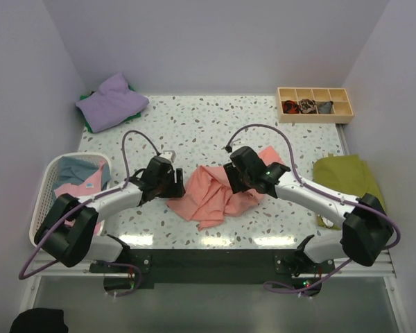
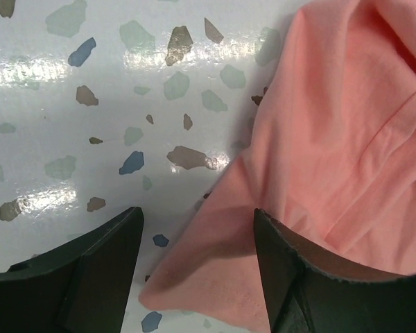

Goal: Fold and stack the t-shirts
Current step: Flatten out the tshirt

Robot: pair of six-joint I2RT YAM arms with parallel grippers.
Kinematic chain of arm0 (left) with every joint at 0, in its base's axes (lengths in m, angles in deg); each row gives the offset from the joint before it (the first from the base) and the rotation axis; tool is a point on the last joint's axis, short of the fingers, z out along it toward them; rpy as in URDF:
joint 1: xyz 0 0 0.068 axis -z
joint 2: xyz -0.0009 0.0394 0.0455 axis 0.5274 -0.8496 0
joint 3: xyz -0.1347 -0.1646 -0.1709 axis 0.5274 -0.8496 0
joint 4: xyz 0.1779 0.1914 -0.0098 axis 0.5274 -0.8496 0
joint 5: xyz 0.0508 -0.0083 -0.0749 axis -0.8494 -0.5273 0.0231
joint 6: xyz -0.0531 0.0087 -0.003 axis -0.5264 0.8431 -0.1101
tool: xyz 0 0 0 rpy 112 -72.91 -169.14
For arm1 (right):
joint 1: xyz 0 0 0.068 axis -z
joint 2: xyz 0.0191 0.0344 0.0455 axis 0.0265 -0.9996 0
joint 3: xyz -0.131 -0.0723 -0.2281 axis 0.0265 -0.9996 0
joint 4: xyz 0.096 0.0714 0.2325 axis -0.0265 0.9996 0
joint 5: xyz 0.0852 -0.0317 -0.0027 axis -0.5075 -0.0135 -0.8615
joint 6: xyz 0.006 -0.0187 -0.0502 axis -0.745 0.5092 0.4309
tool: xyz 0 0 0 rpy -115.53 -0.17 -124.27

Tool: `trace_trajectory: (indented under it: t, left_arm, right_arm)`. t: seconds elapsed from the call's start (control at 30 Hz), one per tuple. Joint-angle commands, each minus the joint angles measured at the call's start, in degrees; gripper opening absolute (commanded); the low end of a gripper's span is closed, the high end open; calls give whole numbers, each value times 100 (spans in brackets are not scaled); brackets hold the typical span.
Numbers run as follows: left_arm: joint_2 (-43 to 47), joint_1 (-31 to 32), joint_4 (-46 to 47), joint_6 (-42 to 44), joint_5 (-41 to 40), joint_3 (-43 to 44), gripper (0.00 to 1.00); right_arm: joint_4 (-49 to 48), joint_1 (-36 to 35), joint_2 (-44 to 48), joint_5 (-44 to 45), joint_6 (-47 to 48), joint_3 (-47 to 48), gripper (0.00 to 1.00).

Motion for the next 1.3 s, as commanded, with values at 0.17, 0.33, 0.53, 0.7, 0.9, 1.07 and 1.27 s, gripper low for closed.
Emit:
trace_trajectory:
  t: [0.17, 0.33, 0.53, 0.7, 0.9, 1.07, 1.27]
  left_arm:
    - [223, 373, -117, -17, 403, -106, 73]
    - [171, 522, -38, -35, 385, -159, 36]
    - [4, 601, 50, -61, 438, -63, 0]
    - [258, 636, -274, -79, 263, 270, 0]
    - [890, 637, -1311, 18, -475, 1350, 0]
    - [1295, 610, -2250, 211, -1433, 2449, 0]
    - [1462, 339, -3165, 518, -2444, 3953, 0]
  right_arm:
    - [-121, -99, -275, -183, -82, -119, 58]
    - [-94, -100, -416, 80, -38, -84, 14]
    - [-33, -100, -136, 309, 102, 56, 0]
    - [239, -91, 365, 651, 243, 346, 0]
    - [582, -108, 990, 898, 462, 873, 0]
    - [889, -100, 1245, 1118, 655, 1409, 0]
    - [1232, -108, 1508, 1442, 980, 2112, 0]
